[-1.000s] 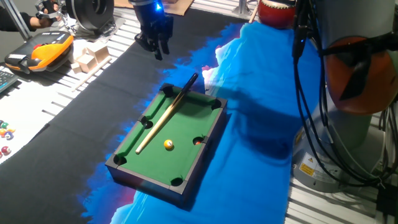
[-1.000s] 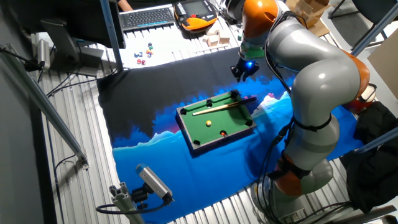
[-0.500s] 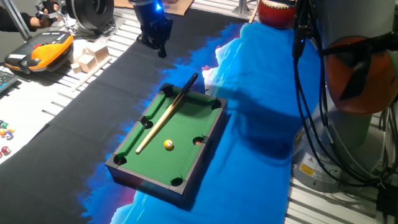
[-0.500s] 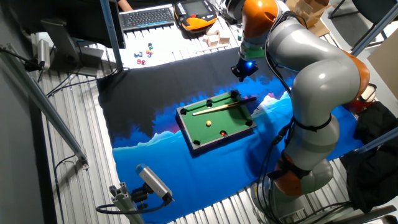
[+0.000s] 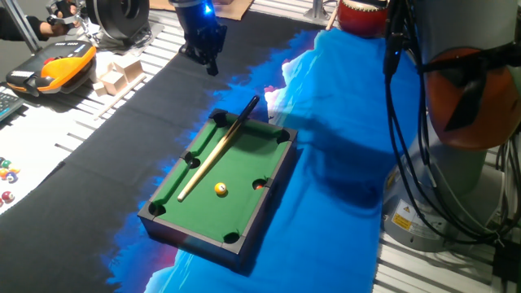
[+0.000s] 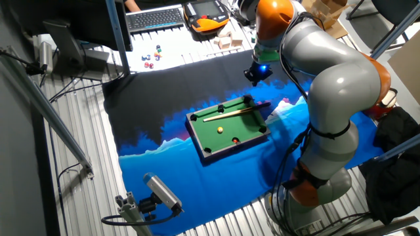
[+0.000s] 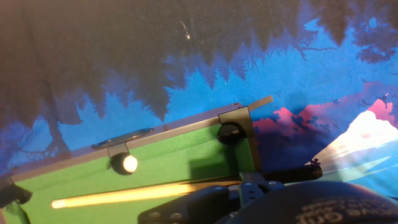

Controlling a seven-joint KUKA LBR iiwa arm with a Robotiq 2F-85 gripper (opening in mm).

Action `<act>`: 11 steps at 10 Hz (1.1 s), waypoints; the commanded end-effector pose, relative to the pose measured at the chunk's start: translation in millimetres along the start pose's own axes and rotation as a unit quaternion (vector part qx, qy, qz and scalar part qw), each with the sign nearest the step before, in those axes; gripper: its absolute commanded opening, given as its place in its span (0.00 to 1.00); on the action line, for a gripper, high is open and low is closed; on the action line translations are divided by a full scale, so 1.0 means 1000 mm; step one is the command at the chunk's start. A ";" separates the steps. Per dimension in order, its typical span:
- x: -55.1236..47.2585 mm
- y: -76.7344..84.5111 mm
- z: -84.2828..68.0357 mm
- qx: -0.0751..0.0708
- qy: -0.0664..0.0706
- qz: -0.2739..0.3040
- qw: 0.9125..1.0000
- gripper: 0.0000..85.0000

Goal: Hit the pool ball

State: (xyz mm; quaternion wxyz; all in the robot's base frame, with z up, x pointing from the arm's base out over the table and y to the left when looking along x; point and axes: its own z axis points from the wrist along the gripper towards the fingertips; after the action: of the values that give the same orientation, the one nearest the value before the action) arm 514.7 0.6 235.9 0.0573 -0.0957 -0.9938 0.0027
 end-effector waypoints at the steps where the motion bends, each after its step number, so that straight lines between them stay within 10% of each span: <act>1: 0.000 0.000 0.000 0.000 -0.001 0.001 1.000 0.00; 11: 0.000 0.000 0.000 -0.002 -0.005 0.018 1.000 0.00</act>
State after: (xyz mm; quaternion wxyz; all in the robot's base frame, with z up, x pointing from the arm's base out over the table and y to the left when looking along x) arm 514.5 0.1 236.1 0.0522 -0.1131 -0.9922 0.0023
